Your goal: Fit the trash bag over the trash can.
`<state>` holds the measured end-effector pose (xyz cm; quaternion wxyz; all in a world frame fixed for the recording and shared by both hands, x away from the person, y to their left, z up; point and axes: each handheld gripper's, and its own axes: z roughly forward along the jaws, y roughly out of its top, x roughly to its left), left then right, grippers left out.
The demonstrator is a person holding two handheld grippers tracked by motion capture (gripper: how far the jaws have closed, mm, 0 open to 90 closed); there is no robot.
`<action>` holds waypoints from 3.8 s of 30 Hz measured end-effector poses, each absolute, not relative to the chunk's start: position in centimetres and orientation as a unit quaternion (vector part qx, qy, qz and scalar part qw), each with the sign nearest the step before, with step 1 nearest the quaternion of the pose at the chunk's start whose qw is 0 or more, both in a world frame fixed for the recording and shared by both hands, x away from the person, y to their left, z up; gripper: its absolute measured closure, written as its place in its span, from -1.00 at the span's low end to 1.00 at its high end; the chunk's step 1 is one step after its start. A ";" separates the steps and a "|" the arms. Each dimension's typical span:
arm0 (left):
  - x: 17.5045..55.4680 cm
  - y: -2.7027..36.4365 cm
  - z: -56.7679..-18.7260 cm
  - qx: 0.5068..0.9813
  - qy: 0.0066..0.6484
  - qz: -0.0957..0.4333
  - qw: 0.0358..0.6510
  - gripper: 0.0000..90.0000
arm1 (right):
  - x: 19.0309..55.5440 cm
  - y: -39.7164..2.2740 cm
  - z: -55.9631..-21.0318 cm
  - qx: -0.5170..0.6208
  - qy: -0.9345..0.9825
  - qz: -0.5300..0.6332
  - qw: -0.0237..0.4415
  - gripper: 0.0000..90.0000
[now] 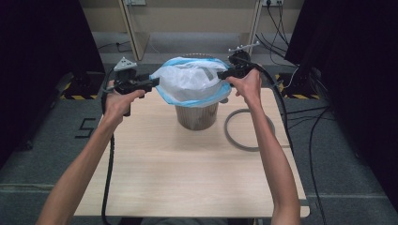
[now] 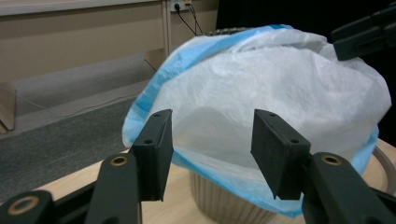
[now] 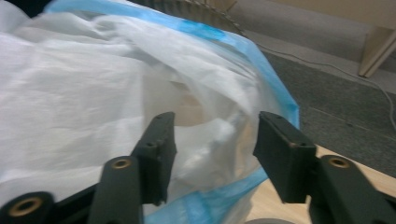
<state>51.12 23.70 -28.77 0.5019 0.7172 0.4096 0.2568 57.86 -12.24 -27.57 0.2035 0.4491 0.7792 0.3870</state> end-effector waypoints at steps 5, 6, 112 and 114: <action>51.6 23.6 -28.2 0.713 0.415 0.262 0.500 0.03 | 60.3 -12.5 -28.1 0.447 0.776 0.403 0.190 0.59; 51.7 23.6 -28.2 0.712 0.417 0.262 0.501 0.03 | 61.0 -12.5 -28.2 0.441 0.777 0.403 0.198 0.60; 57.0 21.8 -31.5 0.709 0.442 0.249 0.490 0.87 | 53.8 -13.1 -28.4 0.423 0.774 0.418 0.214 -0.16; 56.9 21.8 -31.8 0.709 0.442 0.248 0.490 0.88 | 53.8 -13.2 -28.8 0.426 0.775 0.416 0.210 -0.15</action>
